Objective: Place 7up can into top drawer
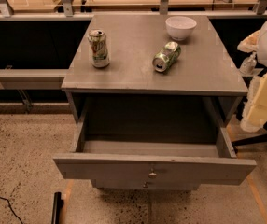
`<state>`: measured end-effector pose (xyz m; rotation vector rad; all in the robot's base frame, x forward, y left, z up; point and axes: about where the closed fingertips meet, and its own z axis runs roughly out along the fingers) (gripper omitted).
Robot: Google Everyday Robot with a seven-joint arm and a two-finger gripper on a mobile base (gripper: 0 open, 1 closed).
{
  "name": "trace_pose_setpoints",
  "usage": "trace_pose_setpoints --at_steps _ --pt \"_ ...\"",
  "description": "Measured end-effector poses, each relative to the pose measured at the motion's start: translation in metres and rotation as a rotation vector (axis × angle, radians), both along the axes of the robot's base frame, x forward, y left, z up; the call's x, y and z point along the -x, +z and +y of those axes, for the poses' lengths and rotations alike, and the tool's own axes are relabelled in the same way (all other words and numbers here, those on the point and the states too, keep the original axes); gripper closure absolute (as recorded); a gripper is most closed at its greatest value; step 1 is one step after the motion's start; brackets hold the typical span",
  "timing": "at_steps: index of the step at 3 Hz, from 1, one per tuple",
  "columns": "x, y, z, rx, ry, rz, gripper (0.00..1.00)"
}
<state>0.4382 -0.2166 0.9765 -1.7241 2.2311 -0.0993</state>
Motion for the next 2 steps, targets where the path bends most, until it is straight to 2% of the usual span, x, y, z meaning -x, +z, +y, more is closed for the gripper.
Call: trace_pose_setpoints --at_steps 1,2 --pt "-0.002 0.000 0.001 -0.006 0.003 -0.002 0.00" --pt "-0.041 -0.008 0.014 -0.131 0.060 -0.024 0.00"
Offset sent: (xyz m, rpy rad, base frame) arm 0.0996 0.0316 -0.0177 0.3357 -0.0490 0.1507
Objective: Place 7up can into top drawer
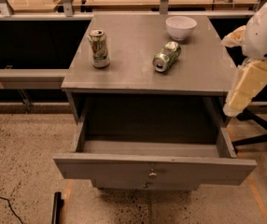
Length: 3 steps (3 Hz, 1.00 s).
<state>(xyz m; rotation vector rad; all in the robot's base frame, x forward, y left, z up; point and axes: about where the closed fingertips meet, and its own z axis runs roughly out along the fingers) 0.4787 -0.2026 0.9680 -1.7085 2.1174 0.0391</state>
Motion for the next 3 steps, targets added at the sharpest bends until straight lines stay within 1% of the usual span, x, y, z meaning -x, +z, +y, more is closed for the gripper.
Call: trace_pose_setpoints --at_steps 1,2,3 --pt "-0.051 -0.006 0.034 -0.159 0.062 -0.024 0.00" --pt "-0.083 -0.012 0.073 -0.306 0.074 -0.048 0.00" --pt "-0.089 -0.012 0.078 -0.325 0.072 -0.059 0.00"
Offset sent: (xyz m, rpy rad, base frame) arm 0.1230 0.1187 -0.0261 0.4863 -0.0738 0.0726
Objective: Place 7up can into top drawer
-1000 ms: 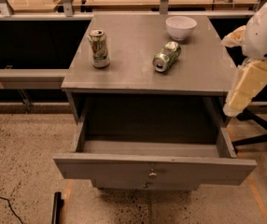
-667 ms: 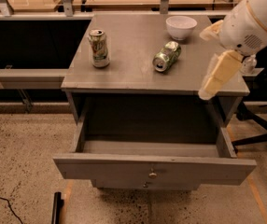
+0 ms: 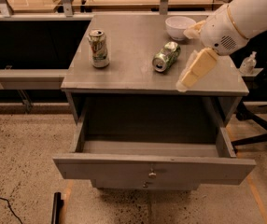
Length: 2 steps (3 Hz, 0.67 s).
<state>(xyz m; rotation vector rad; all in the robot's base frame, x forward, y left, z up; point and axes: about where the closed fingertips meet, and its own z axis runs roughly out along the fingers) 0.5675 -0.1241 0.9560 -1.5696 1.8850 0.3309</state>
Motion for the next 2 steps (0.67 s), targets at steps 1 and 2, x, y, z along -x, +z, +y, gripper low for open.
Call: trace_pose_setpoints --at_steps 1,2 --pt "0.001 0.000 -0.001 0.003 0.001 0.002 0.00" --pt "-0.037 0.011 0.022 -0.035 0.005 -0.036 0.00"
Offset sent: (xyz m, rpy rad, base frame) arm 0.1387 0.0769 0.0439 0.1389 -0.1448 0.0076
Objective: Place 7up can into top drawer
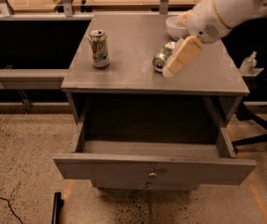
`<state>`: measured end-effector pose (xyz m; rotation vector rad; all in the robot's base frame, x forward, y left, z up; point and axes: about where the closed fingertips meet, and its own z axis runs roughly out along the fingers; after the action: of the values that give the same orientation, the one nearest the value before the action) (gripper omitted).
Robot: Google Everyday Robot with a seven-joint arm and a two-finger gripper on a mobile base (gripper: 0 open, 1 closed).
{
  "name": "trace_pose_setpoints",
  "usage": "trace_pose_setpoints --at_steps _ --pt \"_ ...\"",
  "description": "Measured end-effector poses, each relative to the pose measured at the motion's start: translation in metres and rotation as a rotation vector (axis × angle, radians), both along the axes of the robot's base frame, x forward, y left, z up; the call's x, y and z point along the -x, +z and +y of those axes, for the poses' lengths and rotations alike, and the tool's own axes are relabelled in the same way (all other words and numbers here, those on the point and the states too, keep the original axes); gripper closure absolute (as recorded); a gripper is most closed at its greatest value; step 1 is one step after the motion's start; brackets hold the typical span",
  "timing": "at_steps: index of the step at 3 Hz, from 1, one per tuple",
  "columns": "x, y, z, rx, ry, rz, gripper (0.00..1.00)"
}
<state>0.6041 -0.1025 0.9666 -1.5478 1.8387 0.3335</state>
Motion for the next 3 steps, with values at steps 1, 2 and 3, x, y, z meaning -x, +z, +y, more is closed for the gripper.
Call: trace_pose_setpoints --at_steps 1,2,3 --pt "-0.068 0.001 0.037 -0.053 0.011 -0.022 0.00" --pt "-0.120 -0.013 0.064 -0.089 -0.018 -0.030 0.00" --pt "-0.131 -0.016 0.070 -0.098 -0.022 -0.033 0.00"
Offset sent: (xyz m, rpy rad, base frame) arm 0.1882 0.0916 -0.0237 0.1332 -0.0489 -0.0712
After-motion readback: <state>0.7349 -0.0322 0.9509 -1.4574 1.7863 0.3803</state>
